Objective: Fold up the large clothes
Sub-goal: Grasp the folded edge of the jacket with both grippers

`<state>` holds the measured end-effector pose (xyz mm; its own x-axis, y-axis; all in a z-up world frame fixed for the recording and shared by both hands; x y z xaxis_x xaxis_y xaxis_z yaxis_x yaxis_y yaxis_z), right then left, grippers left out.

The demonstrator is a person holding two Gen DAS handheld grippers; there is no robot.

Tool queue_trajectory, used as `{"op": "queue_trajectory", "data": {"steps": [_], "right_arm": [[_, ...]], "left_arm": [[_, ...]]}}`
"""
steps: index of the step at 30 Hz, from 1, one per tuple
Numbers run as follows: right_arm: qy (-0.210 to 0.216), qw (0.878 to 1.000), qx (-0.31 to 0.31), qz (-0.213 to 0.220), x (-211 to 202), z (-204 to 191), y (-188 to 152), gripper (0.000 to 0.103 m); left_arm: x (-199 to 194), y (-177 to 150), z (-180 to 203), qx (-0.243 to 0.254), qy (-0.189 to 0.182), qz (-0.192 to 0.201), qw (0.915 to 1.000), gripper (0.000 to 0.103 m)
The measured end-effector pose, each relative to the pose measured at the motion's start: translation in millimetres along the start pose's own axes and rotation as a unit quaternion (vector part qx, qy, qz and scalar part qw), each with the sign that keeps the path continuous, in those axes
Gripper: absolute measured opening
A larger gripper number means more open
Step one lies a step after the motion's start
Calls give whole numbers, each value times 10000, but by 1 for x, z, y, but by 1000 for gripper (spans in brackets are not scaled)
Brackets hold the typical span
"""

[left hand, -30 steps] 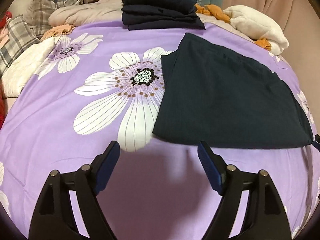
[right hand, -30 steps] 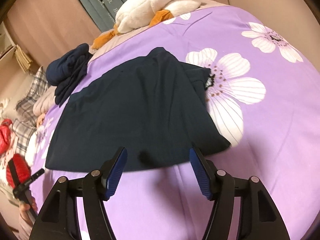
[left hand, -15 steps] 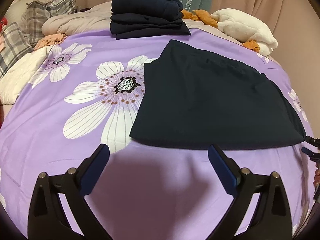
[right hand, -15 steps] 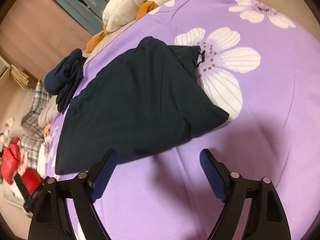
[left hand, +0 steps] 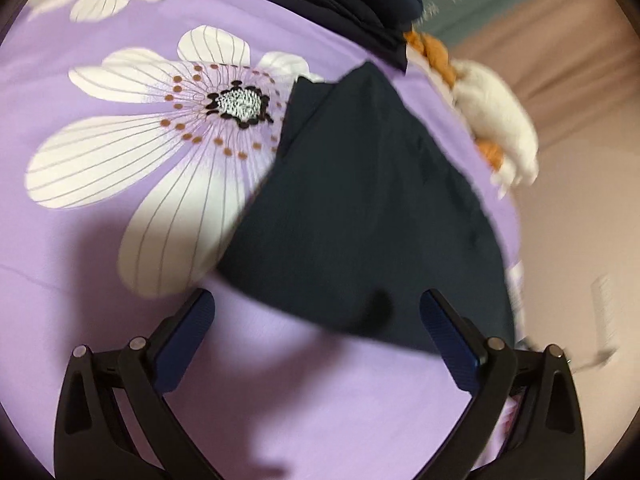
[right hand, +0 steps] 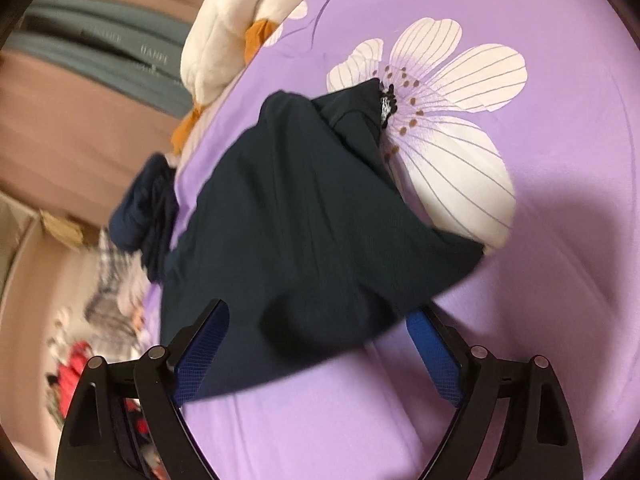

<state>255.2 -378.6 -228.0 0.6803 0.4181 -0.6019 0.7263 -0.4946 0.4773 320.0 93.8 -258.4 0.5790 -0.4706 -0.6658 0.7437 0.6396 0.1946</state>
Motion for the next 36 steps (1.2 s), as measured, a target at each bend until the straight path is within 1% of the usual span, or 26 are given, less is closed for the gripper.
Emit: {"op": "queue_trajectory", "data": {"steps": [2,5,7,12,15,17,19,20,21,22,23,24,25,26,27,28,31,33,36], "right_arm": [[48,9999,75,82,3,-1,3,90],[58,9998,128,148,7,-4,7,91],[58,9998,98,171,10,-7,9,93],[50,9998,35,205,19,-9,16,94],[110,9996,16,251,26,-11,21,94],[89,9995,-28,308,32,-12,25,94],[29,9993,-131,357,37,-15,28,93],[-1,9992,-196,357,39,-17,29,92],[-74,9990,-289,344,41,-19,29,87],[-195,9986,-374,327,42,-19,29,75],[-393,9978,-464,280,43,-18,29,67],[-581,9966,-545,227,44,-15,29,56],[-634,9961,-577,225,42,-15,29,48],[-648,9960,-560,242,40,-13,29,44],[-643,9963,-525,242,37,-11,29,37],[-626,9965,-485,256,34,-9,28,32],[-711,9953,-589,297,27,-13,28,25],[-807,9933,-753,328,23,-19,28,23],[-806,9926,-830,368,19,-25,29,22]], "left_arm": [[1,7,-2,-353,-273,6,9990,102],[2,13,1,-575,-477,8,9972,102],[5,15,6,-600,-577,-57,9965,102],[13,21,17,-604,-661,-146,9959,101],[23,22,27,-443,-635,-281,9966,100],[32,23,31,-272,-553,-373,9974,99],[38,23,36,-125,-498,-463,9976,90],[40,22,37,-70,-448,-511,9977,75],[42,21,36,22,-280,-526,9982,61],[43,20,35,185,0,-484,9987,52],[43,20,34,351,259,-404,9982,35],[42,19,33,418,377,-358,9978,29],[40,19,32,412,377,-334,9979,27],[38,19,30,397,387,-300,9980,23],[36,19,29,400,410,-260,9980,20],[33,19,30,436,444,-223,9978,20],[27,14,37,755,663,-59,9949,17],[28,15,44,942,738,13,9928,16],[22,14,49,1108,789,136,9906,16]]}}
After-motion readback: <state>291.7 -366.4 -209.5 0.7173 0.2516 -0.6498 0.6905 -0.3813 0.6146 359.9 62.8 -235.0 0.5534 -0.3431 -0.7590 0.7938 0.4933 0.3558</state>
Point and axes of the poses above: each gripper's, at about its wrist camera, not at the fingertips, and x roughly the way its jaws point, z to its right, y to its top, the point moved 6 cm from there along x, roughly the way its jaws point, and after that the axes turned 11 degrees about -x, right-handed, at the moved point
